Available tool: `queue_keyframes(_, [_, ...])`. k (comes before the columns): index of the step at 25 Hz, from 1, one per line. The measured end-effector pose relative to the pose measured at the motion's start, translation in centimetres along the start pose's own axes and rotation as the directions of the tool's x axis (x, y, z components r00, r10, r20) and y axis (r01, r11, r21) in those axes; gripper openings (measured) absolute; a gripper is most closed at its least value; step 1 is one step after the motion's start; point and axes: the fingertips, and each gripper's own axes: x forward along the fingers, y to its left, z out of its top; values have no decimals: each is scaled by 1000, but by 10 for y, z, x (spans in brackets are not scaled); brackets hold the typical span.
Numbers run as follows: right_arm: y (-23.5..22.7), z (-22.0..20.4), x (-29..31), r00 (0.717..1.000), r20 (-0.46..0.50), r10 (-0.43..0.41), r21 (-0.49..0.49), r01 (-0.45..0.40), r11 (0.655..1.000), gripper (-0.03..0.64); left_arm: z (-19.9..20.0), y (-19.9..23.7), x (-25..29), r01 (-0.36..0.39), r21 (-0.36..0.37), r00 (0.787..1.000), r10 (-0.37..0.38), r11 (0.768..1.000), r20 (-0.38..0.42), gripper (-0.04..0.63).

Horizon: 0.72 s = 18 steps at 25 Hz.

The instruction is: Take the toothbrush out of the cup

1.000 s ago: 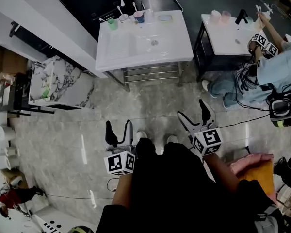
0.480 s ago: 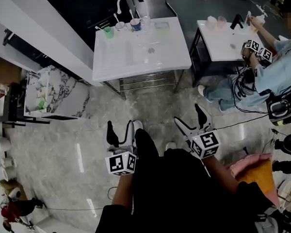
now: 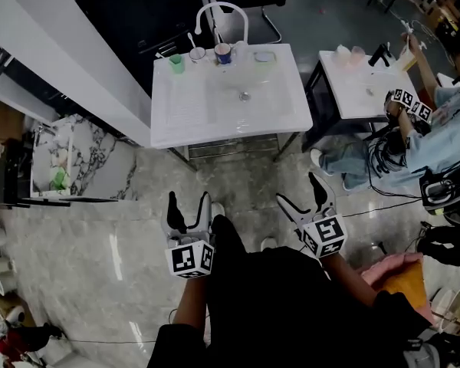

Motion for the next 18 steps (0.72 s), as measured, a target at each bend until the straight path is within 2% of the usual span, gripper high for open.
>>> queue_keyframes(3, [6,26,27,1000,28,2,55,-4,998,417,10,22,22,15,0,1000,-15,1000,9,347])
queue_keyframes(11, [27,79,98,997,65,-27,42,24,999,417,32,76,77,87,2,996,-87,996,20,347])
queue_keyframes(18, [46,104,161,997,61,-49,39,47,998,417,42,128,119,126,-3,992,-126,992,21,346])
